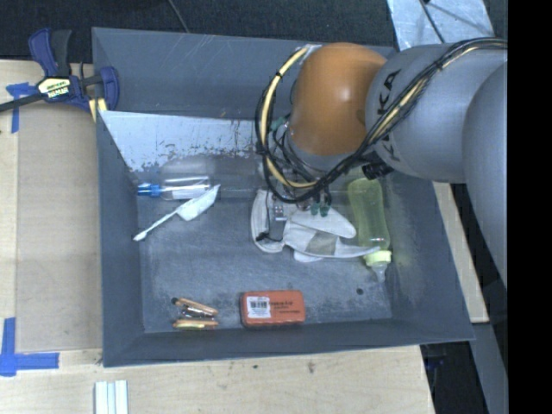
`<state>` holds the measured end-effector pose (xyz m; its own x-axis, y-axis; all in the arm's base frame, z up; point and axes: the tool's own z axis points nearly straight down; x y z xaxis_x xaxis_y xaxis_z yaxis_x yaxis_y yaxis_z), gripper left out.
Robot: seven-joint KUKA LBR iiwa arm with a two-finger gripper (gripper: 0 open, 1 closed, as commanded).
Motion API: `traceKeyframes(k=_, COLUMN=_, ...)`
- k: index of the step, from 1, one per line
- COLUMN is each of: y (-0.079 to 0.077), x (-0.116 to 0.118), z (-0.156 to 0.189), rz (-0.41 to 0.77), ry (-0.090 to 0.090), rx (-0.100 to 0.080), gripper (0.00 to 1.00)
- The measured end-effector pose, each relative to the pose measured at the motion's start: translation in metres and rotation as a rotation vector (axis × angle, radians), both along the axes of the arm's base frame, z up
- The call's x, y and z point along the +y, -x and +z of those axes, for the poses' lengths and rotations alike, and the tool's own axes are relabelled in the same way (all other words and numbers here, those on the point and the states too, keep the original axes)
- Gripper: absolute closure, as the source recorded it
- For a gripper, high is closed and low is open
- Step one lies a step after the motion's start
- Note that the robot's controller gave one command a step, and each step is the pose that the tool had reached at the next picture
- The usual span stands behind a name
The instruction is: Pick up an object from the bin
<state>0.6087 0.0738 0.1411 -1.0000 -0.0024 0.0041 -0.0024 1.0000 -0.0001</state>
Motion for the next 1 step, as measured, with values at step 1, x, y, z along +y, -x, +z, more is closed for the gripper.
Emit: traceKeyframes(k=1, y=-0.0014, x=-0.0002, z=0.0051, rz=-0.001, ry=-0.001, rx=-0.007, gripper=0.0)
